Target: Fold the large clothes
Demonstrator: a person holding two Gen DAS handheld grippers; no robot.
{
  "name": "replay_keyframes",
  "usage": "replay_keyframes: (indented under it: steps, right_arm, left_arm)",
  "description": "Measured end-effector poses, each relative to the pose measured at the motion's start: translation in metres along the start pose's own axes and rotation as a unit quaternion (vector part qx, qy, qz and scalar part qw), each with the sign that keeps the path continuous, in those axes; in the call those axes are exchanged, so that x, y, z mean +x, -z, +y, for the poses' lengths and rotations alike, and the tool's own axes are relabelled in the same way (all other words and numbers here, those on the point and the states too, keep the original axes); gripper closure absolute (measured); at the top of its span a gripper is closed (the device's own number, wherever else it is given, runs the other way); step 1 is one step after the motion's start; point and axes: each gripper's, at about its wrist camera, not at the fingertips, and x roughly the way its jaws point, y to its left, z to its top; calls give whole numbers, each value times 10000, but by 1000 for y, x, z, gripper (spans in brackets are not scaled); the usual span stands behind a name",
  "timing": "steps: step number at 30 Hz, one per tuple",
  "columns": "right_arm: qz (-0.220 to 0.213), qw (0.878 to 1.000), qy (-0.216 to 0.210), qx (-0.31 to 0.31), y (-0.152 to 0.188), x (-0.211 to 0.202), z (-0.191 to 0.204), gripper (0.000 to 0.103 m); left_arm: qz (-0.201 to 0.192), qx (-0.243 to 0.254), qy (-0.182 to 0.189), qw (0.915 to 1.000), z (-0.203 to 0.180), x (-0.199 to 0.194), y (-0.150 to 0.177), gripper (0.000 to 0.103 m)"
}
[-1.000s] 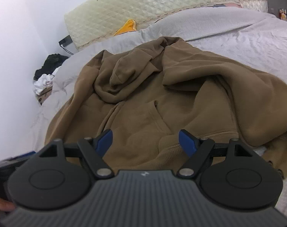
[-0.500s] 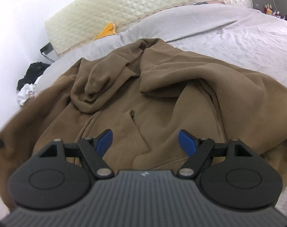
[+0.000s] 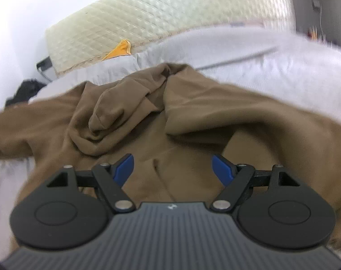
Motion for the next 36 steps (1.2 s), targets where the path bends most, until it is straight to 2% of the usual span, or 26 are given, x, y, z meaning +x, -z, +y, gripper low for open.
replay_keyframes:
  steps: [2, 5, 7, 10, 13, 15, 16, 18, 19, 22, 25, 29, 33, 36]
  right_arm:
    - [77, 9995, 50, 317, -4, 15, -5, 25]
    - [73, 9991, 340, 237, -6, 33, 2, 25]
    - [62, 9992, 346, 202, -8, 43, 6, 25]
    - [39, 9993, 371, 90, -8, 53, 12, 25]
    - [53, 9993, 366, -34, -8, 60, 14, 25]
    - [68, 9997, 248, 18, -8, 62, 13, 25]
    - [84, 9997, 206, 53, -9, 62, 13, 25]
    - [106, 9999, 120, 56, -9, 61, 12, 25]
    - [106, 9999, 97, 33, -8, 59, 13, 25]
    - [119, 9999, -46, -30, -8, 51, 14, 25]
    - [9, 9997, -189, -147, -10, 38, 14, 25]
    - [-118, 9991, -322, -256, -11, 18, 10, 25]
    - [-236, 9975, -247, -619, -7, -3, 8, 25]
    - [-223, 9977, -318, -552, -6, -16, 0, 25]
  left_arm:
    - [115, 129, -226, 9996, -5, 46, -1, 96]
    - [240, 256, -430, 9985, -6, 96, 11, 96]
    - [351, 351, -476, 9976, -6, 126, 18, 96]
    - [554, 411, -528, 9962, -5, 148, 32, 95]
    - [540, 438, -542, 9961, -7, 148, 37, 95]
    - [561, 384, -579, 9960, -7, 142, 37, 84]
    - [576, 363, -608, 9958, -7, 136, 36, 77]
    - [577, 324, -514, 9965, -6, 118, 36, 29]
    - [565, 317, -460, 9968, -6, 107, 37, 26]
    - [415, 343, -367, 9979, -8, 66, 41, 26]
    - [398, 270, -109, 9988, -12, 24, 50, 26]
    - [313, 505, 346, 9976, -38, -44, 81, 26]
    - [445, 671, 1082, 9909, -65, -108, 124, 26]
    - [555, 879, 1519, 9829, -92, -157, 163, 26]
